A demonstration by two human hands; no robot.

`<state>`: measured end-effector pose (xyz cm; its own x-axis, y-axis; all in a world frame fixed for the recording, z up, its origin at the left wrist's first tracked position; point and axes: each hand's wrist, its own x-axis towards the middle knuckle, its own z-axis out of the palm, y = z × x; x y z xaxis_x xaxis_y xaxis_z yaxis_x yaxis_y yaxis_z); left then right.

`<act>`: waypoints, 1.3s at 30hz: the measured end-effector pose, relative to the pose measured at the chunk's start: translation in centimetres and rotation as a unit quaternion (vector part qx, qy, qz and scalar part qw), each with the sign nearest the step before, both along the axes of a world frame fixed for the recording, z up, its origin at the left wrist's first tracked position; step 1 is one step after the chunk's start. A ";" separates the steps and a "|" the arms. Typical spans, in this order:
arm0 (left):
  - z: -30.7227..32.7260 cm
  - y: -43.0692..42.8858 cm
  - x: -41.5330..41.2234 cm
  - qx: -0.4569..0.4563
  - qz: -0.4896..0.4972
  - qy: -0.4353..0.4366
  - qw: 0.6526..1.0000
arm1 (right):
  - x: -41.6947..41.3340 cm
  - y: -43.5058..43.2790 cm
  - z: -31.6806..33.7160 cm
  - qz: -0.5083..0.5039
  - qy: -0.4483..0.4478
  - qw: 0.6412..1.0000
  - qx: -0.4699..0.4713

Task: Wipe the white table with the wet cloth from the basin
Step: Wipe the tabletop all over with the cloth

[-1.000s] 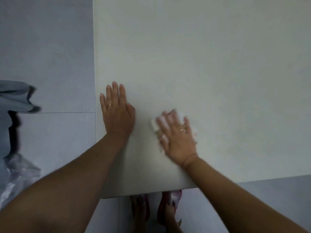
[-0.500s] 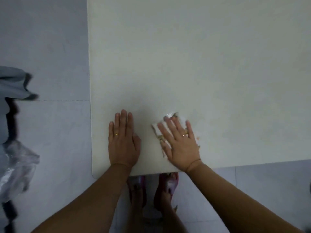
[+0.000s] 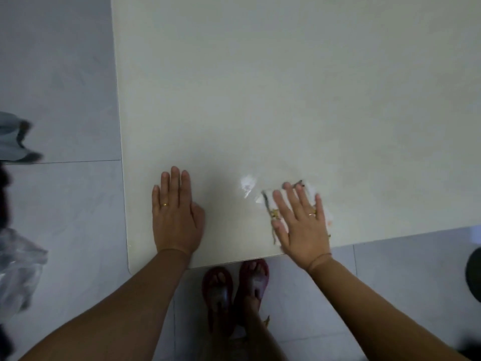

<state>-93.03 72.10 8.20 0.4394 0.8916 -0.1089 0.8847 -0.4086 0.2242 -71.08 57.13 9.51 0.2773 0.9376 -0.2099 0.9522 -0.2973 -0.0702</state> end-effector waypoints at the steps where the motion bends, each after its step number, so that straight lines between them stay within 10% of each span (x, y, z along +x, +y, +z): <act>1: 0.0 0.0 0.1 0.000 -0.001 0.002 1.000 | 0.7 -0.1 0.2 -0.076 0.002 0.997 -0.004; 5: 0.0 -0.1 0.1 -0.004 0.002 0.004 1.000 | -5.3 2.2 0.2 -0.296 0.011 0.955 -0.003; 13: 0.1 -0.1 0.1 0.004 0.002 0.000 1.000 | -2.3 -1.1 0.0 0.073 -0.019 0.997 0.004; 20: 0.1 -0.4 0.4 0.004 0.011 0.009 1.000 | -0.6 1.5 -0.5 -0.434 0.004 0.901 0.016; 24: 0.5 -0.5 0.6 0.001 0.012 0.020 1.000 | -9.3 5.0 0.0 -0.146 0.035 0.989 0.018; 28: 0.9 -0.4 1.2 -0.009 0.030 0.017 0.999 | -3.2 4.2 0.1 0.097 0.052 0.993 0.039; 35: 1.3 0.8 9.4 -0.005 0.044 -0.038 0.998 | 3.9 7.9 -0.5 -0.307 0.024 0.951 0.011; 39: 0.5 1.2 11.9 -0.007 0.059 -0.019 0.998 | -2.0 8.6 -0.1 -0.045 0.024 0.999 0.002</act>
<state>-81.16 73.31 8.71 0.3360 0.9357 -0.1075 0.9172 -0.2992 0.2633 -73.04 65.69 9.38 0.3507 0.9102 -0.2205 0.9170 -0.3815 -0.1164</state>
